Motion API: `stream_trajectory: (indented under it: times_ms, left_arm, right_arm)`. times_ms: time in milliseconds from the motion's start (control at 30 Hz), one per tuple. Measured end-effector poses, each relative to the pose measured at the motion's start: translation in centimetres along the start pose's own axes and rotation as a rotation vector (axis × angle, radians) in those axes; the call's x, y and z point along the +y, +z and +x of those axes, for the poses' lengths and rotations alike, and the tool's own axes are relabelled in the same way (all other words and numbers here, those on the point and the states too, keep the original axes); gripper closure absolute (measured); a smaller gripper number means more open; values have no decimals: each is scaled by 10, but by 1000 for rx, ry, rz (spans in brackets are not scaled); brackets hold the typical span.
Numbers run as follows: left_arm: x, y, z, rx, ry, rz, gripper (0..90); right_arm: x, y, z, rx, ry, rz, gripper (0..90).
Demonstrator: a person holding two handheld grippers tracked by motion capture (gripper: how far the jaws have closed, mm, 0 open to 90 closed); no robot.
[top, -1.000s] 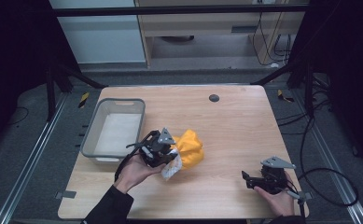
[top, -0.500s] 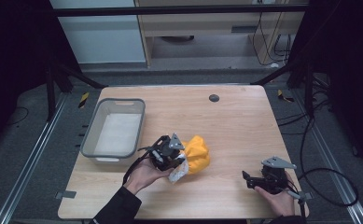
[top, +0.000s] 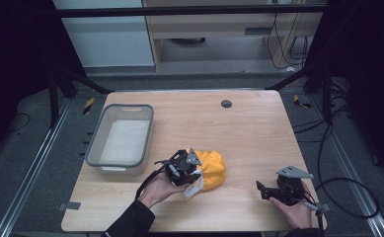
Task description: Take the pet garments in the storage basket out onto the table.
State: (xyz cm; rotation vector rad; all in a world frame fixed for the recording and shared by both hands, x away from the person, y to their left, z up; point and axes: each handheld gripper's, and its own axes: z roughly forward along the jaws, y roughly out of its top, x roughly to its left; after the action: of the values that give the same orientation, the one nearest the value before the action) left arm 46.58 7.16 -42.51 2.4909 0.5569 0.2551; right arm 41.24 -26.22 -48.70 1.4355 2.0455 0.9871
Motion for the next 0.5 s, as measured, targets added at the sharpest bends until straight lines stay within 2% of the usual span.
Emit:
stream_trajectory:
  times_ms: [333,500]
  left_arm:
    - [-4,9,-2,-7,-9,16,698]
    - [-4,10,-3,4,-16,24,595]
  right_arm:
    - [0,1,0,-3,-12,1,94]
    - [0,1,0,-4,-15,2,92]
